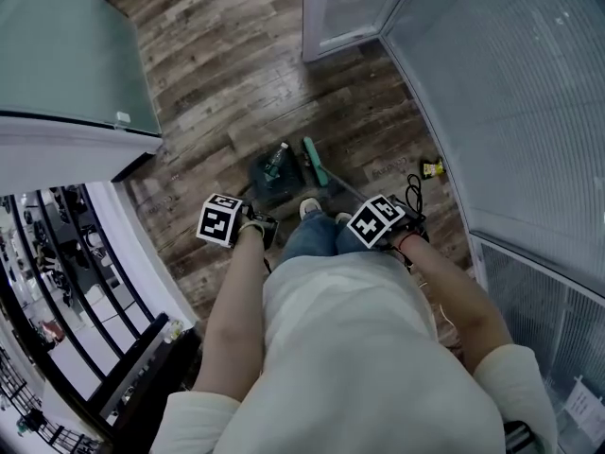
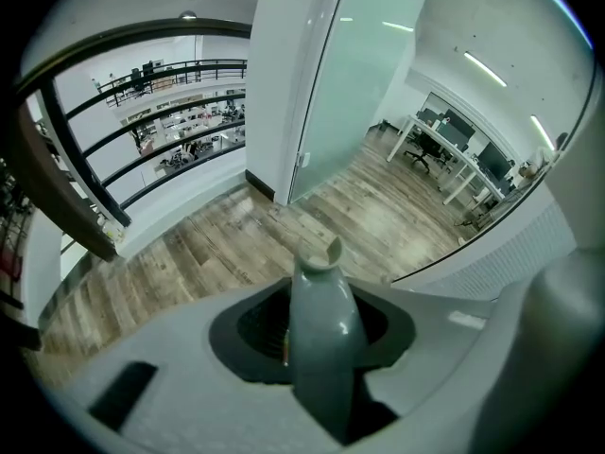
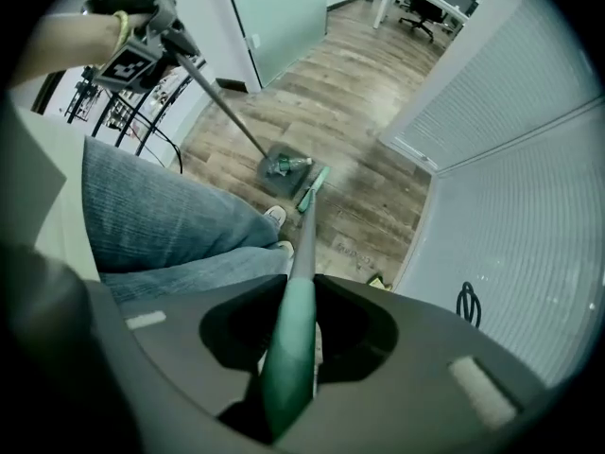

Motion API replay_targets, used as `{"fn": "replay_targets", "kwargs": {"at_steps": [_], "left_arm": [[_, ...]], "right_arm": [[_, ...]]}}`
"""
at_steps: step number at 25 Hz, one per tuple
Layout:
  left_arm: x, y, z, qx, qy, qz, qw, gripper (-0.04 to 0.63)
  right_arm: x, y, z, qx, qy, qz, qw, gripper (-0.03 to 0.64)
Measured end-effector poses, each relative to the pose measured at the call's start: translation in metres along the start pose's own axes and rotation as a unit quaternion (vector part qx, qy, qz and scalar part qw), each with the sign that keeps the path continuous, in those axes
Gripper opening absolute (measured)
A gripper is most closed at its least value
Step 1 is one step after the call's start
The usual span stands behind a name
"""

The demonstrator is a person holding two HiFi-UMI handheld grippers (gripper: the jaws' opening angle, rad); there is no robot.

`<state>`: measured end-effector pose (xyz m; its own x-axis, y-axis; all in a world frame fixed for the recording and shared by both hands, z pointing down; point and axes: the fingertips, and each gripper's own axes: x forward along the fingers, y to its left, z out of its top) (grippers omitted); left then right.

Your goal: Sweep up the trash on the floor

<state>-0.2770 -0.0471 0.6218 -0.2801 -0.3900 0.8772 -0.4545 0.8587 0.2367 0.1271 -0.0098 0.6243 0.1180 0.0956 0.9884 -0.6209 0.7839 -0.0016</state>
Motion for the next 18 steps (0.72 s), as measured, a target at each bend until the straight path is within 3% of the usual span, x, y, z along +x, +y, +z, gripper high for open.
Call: {"fn": "replay_targets", "kwargs": {"at_steps": [9, 18], "left_arm": [[-0.008, 0.045, 0.007, -0.038, 0.002, 0.034, 0.9987, 0.109], [-0.001, 0.034, -0.004, -0.031, 0.002, 0.040, 0.9987, 0.115]], "right_arm": [[0.008, -0.023, 0.005, 0.025, 0.005, -0.027, 0.999, 0.098], [0.025, -0.045, 0.029, -0.043, 0.036, -0.084, 0.995, 0.098]]}}
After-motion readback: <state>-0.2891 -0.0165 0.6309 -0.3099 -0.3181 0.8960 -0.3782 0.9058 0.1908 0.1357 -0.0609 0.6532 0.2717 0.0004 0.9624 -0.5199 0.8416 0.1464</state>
